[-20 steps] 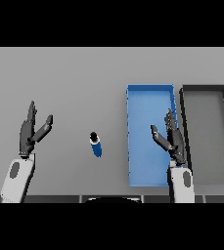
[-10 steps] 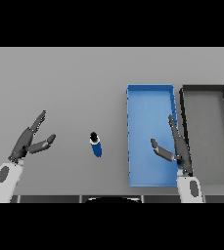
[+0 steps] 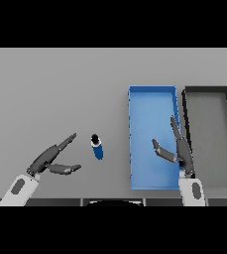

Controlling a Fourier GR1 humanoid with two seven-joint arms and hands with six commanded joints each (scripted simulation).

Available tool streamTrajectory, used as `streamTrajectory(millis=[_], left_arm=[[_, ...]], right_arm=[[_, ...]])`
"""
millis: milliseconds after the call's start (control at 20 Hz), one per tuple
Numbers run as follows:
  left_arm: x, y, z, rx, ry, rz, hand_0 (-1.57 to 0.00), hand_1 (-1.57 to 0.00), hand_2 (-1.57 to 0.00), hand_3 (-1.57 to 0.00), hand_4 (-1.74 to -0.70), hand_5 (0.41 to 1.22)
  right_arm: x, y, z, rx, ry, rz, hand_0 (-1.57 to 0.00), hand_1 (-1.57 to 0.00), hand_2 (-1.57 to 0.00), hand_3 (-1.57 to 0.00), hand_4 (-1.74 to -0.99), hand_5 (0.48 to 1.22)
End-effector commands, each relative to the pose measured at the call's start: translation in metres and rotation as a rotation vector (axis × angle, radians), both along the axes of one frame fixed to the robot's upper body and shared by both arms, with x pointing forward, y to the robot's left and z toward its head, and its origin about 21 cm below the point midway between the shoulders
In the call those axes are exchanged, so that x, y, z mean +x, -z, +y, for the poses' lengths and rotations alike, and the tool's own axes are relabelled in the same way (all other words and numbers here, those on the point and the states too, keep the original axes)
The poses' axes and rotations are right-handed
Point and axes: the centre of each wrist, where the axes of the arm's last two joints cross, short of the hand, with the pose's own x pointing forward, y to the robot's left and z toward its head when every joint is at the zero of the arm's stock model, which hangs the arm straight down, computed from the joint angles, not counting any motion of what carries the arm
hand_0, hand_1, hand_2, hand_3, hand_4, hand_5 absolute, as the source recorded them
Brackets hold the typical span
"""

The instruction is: Pick up the blue pipe and place it into the blue bin.

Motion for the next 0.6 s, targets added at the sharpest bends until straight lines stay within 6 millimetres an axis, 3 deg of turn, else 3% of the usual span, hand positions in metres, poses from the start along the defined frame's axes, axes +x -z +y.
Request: streamTrajectory(millis=[0, 500, 550], left_arm=[[0.002, 0.004, -0.008, 0.002, 0.015, 0.006, 0.00, 0.00, 0.00, 0.00, -1.14, 0.455], [0.023, 0.030, -0.077, -0.090, 0.057, -0.007, 0.00, 0.00, 0.00, 0.00, -1.14, 0.460], [0.028, 0.030, -0.075, -0.092, 0.060, -0.015, 0.00, 0.00, 0.00, 0.00, -1.13, 0.459]], right_arm=[[-0.002, 0.001, 0.001, 0.001, -0.007, -0.007, 0.00, 0.00, 0.00, 0.00, -1.195, 0.617], [-0.005, -0.001, 0.001, 0.004, 0.008, 0.008, 0.00, 0.00, 0.00, 0.00, -1.205, 0.625], [-0.007, 0.000, -0.002, 0.003, 0.017, 0.011, 0.00, 0.00, 0.00, 0.00, -1.210, 0.631]])
